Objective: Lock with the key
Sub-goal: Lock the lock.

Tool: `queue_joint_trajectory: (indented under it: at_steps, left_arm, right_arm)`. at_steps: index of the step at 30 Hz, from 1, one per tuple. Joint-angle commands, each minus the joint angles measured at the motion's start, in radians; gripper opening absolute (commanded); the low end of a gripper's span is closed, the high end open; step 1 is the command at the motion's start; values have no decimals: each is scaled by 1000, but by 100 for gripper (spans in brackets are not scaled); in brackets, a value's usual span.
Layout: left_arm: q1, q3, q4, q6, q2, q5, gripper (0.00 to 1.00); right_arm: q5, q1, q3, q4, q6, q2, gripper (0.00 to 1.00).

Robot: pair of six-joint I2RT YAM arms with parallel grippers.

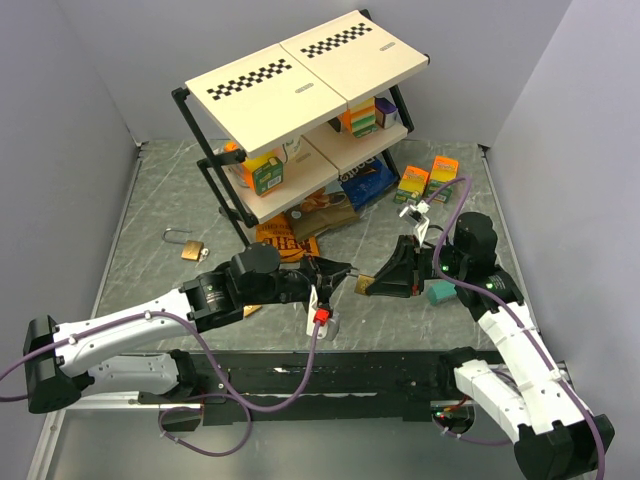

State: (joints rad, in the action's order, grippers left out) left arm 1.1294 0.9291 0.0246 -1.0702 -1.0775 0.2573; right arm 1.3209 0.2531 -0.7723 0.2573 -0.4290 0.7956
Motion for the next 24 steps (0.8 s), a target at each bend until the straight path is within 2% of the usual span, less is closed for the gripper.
queue_joint_trajectory:
  at_steps: [1, 3, 4, 5, 6, 7, 9, 12, 17, 24]
  left_arm:
    - [4, 48, 8, 10, 11, 23, 10]
    - [4, 54, 29, 19, 13, 33, 1]
    - [4, 57, 37, 30, 13, 39, 1]
    - [3, 68, 52, 61, 13, 40, 1]
    - [3, 73, 60, 79, 13, 42, 1]
    - [3, 92, 76, 99, 11, 43, 1]
    - [-14, 125, 144, 182, -4, 80, 1]
    - [-62, 217, 268, 314, -41, 192, 1]
    - [-146, 362, 405, 528, -123, 347, 1]
    - [-191, 464, 500, 674, -179, 491, 1]
  right_arm:
    - [18, 8, -58, -27, 12, -1, 0]
    - [11, 9, -64, -12, 16, 1, 0]
    - [5, 6, -70, 2, 44, -1, 3]
    - [-15, 8, -77, 25, 65, 4, 15]
    - [-31, 8, -106, 83, 128, 4, 48]
    - [-58, 8, -123, 123, 165, 7, 62]
    - [-142, 8, -186, 225, 284, 11, 81]
    - [-230, 5, -263, 327, 427, 25, 92]
    - [-261, 5, -358, 462, 668, 40, 100]
    - [-273, 5, -341, 488, 788, -41, 100]
